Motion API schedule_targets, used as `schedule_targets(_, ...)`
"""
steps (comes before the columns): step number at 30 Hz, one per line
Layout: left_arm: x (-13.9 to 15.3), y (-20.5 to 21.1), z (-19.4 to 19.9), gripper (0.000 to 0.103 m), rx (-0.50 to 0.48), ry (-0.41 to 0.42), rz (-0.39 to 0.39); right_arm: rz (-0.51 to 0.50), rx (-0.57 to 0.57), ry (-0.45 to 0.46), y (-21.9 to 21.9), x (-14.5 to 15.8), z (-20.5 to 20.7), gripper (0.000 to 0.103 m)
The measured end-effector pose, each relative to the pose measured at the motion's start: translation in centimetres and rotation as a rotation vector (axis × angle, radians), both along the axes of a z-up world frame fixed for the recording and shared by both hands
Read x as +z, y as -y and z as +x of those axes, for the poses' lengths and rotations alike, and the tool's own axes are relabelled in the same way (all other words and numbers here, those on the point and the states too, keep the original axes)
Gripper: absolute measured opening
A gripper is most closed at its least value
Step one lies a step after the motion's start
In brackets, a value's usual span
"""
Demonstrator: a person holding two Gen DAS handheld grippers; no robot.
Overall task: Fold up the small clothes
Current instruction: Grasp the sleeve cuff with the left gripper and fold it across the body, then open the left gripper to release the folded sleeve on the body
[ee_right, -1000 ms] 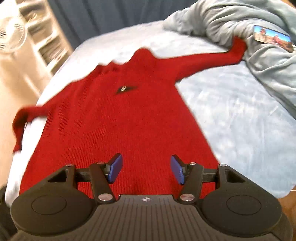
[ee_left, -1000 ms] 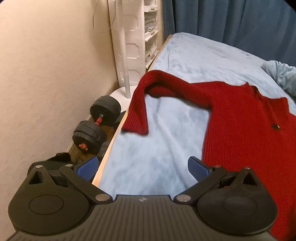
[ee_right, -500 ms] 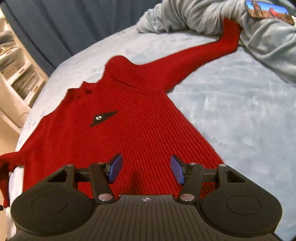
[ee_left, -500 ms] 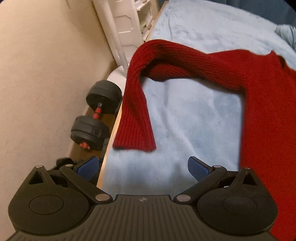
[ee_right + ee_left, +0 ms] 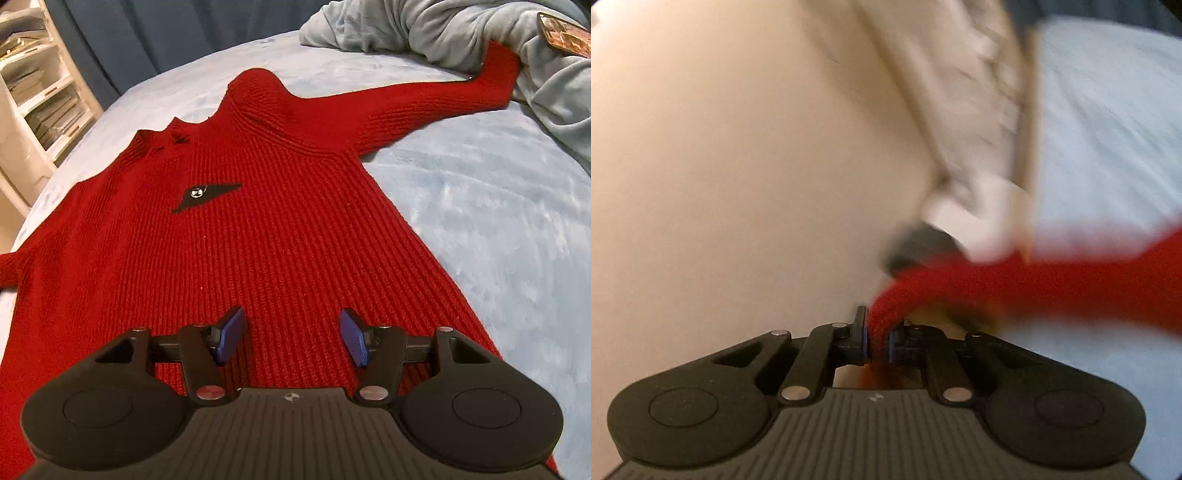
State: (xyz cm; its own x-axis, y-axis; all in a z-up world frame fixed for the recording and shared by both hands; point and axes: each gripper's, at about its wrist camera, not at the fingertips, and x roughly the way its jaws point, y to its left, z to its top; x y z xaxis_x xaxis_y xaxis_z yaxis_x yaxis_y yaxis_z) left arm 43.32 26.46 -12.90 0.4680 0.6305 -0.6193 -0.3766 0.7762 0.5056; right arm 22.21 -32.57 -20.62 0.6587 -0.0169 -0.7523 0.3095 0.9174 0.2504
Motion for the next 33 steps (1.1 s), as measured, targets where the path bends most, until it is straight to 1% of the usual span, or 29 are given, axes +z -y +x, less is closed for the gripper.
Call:
schedule_targets(2, 2.4, -2.0, 0.0, 0.010, -0.020, 0.028, 0.014, 0.016, -0.009, 0.020, 0.3, -0.3, 0.0, 0.060)
schedule_targets(3, 3.2, -1.9, -0.2, 0.010, -0.054, 0.044, 0.034, 0.020, -0.015, 0.032, 0.4, -0.5, 0.0, 0.060)
schedule_targets(5, 4.0, -0.2, -0.2, 0.010, -0.115, 0.048, 0.096, 0.014, -0.018, 0.048, 0.4, -0.8, 0.0, 0.060)
schedule_targets(8, 5.0, 3.2, 0.0, 0.010, -0.149, 0.082, 0.124, 0.018, -0.010, 0.067, 0.6, -0.9, -0.1, 0.060)
schedule_targets(9, 5.6, 4.9, 0.2, 0.010, -0.166, 0.101, 0.131, 0.029, -0.009, 0.078, 0.9, -0.9, -0.2, 0.060)
schedule_targets(11, 8.1, 9.5, 0.4, 0.010, -0.249, 0.153, 0.123, 0.067, -0.013, 0.099, 1.6, -1.1, -0.5, 0.060)
schedule_targets(13, 10.7, 15.0, 0.0, 0.010, -0.365, 0.214, 0.118, 0.101, -0.021, 0.111, 2.2, -1.1, -0.6, 0.059)
schedule_targets(14, 12.2, 18.1, -0.2, 0.010, -0.428, 0.246, 0.104, 0.115, -0.025, 0.114, 2.5, -1.1, -0.5, 0.059)
schedule_targets(16, 14.7, 25.5, -1.3, 0.010, -0.580, 0.310, 0.041, 0.135, -0.030, 0.126, 2.7, -1.0, -0.4, 0.059)
schedule_targets(17, 15.3, 28.9, -2.0, 0.015, -0.655, 0.328, 0.002, 0.145, -0.032, 0.130, 2.9, -0.9, -0.3, 0.059)
schedule_targets(18, 15.4, 33.0, -3.0, 0.041, -0.748, 0.327, -0.054, 0.156, -0.035, 0.132, 3.1, -0.9, -0.2, 0.059)
schedule_targets(19, 15.0, 36.0, -3.9, 0.066, -0.828, 0.296, -0.103, 0.173, -0.040, 0.135, 3.5, -0.9, -0.2, 0.059)
schedule_targets(20, 14.3, 38.7, -4.8, 0.102, -0.891, 0.254, -0.127, 0.188, -0.045, 0.134, 3.8, -0.9, -0.2, 0.059)
schedule_targets(21, 13.1, 41.1, -6.6, 0.103, -0.952, 0.271, -0.112, 0.209, -0.047, 0.132, 4.2, -0.9, -0.2, 0.059)
schedule_targets(22, 12.2, 42.0, -7.9, 0.103, -0.994, 0.295, -0.088, 0.224, -0.051, 0.132, 4.6, -1.0, -0.1, 0.059)
schedule_targets(23, 11.4, 42.2, -9.0, 0.103, -1.024, 0.308, -0.079, 0.240, -0.054, 0.131, 4.9, -1.0, -0.1, 0.059)
schedule_targets(24, 10.7, 41.6, -9.5, 0.103, -1.028, 0.311, -0.093, 0.255, -0.055, 0.131, 5.1, -1.0, 0.0, 0.059)
schedule_targets(26, 9.6, 39.1, -8.5, 0.103, -0.949, 0.273, -0.124, 0.267, -0.058, 0.136, 5.4, -0.9, 0.1, 0.059)
schedule_targets(28, 8.2, 35.5, -6.3, 0.103, -0.814, 0.228, -0.119, 0.281, -0.059, 0.141, 5.4, -0.8, 0.4, 0.060)
schedule_targets(29, 7.0, 33.7, -4.9, 0.103, -0.741, 0.201, -0.109, 0.290, -0.059, 0.144, 5.4, -0.7, 0.6, 0.060)
schedule_targets(31, 4.9, 30.9, -3.0, 0.103, -0.641, 0.137, -0.109, 0.300, -0.054, 0.151, 5.2, -0.6, 0.7, 0.060)
schedule_targets(32, 3.4, 29.7, -1.9, 0.103, -0.586, 0.099, -0.121, 0.296, -0.053, 0.157, 5.2, -0.5, 0.7, 0.060)
schedule_targets(33, 2.6, 28.2, -1.4, 0.103, -0.552, 0.069, -0.141, 0.291, -0.055, 0.164, 5.2, -0.4, 0.7, 0.060)
